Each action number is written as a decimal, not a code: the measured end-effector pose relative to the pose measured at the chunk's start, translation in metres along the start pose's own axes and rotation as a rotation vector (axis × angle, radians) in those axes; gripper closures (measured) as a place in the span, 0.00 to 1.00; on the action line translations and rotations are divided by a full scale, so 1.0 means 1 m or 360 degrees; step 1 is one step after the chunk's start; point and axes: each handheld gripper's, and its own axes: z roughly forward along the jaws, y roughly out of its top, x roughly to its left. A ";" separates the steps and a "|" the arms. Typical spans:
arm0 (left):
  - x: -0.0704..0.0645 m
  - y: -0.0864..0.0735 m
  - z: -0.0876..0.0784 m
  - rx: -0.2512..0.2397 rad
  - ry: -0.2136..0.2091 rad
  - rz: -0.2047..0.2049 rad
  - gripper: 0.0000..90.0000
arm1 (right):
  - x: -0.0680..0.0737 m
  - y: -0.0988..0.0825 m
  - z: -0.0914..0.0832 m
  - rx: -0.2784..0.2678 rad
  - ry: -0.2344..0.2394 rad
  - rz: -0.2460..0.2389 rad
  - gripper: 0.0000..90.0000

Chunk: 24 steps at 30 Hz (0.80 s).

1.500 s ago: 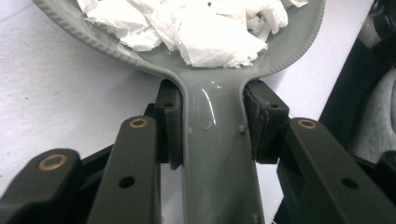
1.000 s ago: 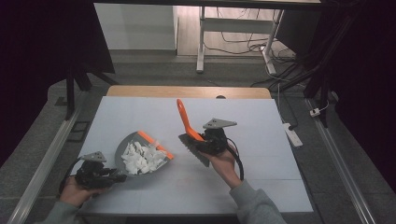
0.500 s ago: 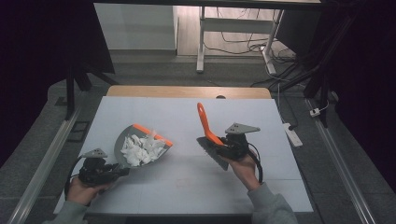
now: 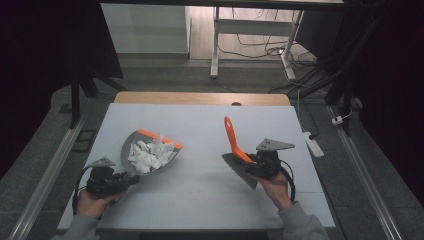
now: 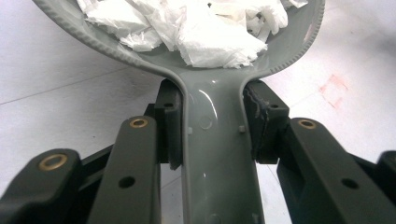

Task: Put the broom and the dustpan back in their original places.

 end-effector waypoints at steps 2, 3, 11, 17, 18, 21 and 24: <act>-0.001 0.000 0.000 -0.0014 0.0016 -0.0011 0.68 | -0.001 -0.002 -0.003 -0.0003 0.0007 0.0005 0.78; -0.001 0.000 0.000 -0.0020 0.0023 -0.0019 0.68 | -0.002 -0.002 -0.004 -0.0002 0.0008 0.0005 0.78; -0.003 -0.003 0.006 -0.0007 0.0071 -0.0084 0.68 | -0.006 -0.011 -0.015 0.0021 -0.0014 0.0030 0.78; -0.003 -0.007 0.006 -0.0028 0.0127 -0.0196 0.68 | -0.006 -0.018 -0.027 0.0037 -0.0037 0.0054 0.78; -0.003 -0.007 0.007 -0.0033 0.0137 -0.0211 0.68 | -0.006 -0.019 -0.028 0.0039 -0.0039 0.0061 0.78; -0.006 -0.009 0.010 -0.0030 0.0160 -0.0249 0.68 | -0.009 -0.023 -0.031 0.0081 -0.0036 0.0088 0.78; -0.008 -0.009 0.014 -0.0027 0.0187 -0.0283 0.68 | -0.012 -0.028 -0.033 0.0101 -0.0033 0.0126 0.78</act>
